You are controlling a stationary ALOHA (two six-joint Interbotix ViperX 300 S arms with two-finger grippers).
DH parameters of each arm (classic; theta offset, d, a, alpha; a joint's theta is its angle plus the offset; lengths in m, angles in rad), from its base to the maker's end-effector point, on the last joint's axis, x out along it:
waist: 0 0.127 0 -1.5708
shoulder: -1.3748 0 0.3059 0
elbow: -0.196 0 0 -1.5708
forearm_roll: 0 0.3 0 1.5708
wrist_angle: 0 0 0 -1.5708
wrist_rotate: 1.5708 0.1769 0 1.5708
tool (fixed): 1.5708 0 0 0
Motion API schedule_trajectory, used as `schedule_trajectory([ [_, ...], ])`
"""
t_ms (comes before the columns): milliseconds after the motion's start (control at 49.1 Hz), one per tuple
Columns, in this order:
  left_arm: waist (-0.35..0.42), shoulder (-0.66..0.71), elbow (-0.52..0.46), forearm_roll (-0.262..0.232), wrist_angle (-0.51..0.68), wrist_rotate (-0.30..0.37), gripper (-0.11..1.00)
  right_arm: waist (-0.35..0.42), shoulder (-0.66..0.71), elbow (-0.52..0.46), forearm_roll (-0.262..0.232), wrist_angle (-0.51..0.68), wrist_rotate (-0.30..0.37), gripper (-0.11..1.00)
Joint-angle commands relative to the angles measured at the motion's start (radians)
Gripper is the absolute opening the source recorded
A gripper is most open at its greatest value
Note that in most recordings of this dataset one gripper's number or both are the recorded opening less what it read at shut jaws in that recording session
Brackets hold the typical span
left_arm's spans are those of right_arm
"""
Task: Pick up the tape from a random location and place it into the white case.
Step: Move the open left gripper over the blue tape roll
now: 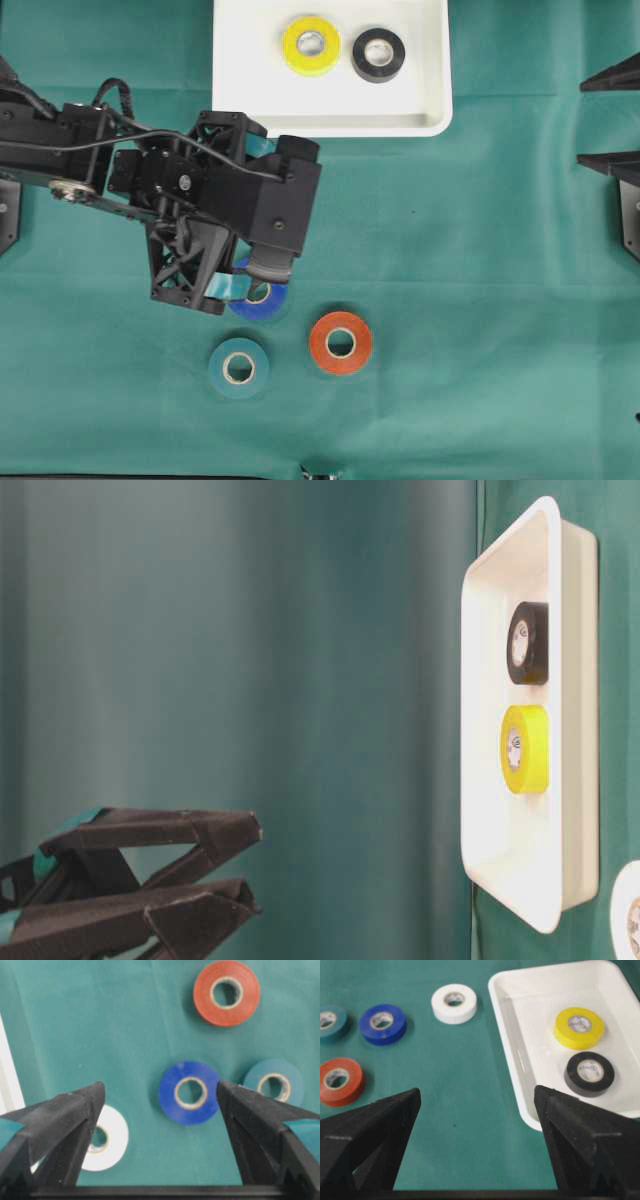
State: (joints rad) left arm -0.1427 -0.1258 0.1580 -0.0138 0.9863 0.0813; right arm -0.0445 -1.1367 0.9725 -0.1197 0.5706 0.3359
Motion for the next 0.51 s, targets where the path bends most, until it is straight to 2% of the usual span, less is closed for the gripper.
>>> schedule_trajectory([
  [0, 0.002, -0.006, -0.038, 0.005, 0.009, 0.003, 0.99, 0.000, 0.012, -0.018, -0.002, -0.005, 0.000, 0.90],
  [489, 0.003, -0.008, -0.032, 0.005, 0.014, 0.003, 0.99, 0.000, 0.012, -0.020, -0.003, -0.005, -0.002, 0.90],
])
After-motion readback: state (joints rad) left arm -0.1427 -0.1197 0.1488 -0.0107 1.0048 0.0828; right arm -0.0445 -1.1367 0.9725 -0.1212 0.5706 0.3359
